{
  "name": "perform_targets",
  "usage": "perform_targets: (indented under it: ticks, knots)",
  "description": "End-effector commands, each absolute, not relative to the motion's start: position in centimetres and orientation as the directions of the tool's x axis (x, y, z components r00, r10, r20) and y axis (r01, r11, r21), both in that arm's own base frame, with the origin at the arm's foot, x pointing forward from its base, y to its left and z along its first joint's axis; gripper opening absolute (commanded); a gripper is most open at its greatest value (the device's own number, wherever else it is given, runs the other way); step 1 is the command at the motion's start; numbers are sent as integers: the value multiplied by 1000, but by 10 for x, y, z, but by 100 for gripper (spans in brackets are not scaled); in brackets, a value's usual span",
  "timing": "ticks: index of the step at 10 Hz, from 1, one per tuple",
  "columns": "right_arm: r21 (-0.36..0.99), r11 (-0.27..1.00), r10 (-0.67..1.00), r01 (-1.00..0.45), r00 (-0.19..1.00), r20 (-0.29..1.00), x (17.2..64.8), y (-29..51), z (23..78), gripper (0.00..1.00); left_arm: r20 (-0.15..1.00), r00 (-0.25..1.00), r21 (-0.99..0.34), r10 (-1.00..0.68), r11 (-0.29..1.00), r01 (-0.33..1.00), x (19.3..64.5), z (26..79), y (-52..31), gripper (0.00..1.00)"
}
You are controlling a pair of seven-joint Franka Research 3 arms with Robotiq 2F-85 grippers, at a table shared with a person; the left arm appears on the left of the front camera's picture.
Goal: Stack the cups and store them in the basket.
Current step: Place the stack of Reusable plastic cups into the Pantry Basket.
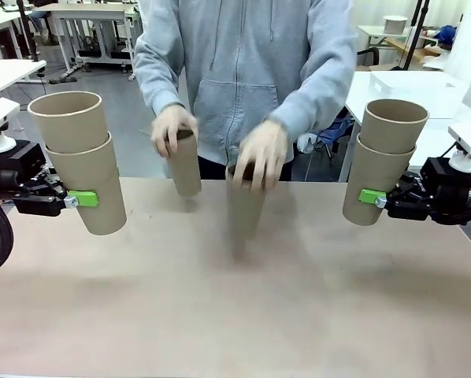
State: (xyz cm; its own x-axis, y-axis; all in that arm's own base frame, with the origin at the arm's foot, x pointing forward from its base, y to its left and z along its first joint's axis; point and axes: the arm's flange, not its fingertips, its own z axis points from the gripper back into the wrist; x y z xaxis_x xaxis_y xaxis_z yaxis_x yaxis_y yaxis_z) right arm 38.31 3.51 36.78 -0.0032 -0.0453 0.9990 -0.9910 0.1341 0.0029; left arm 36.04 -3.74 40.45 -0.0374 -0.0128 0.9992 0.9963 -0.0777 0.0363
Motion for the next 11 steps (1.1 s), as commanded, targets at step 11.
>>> perform_targets:
  ticks: [11]
  knots:
    - [-6, 135, -46, -991, -13, 999, 383, 35, 370, 83, 999, -37, 37, -5, -74, 997, 359, 410, -36, 85]
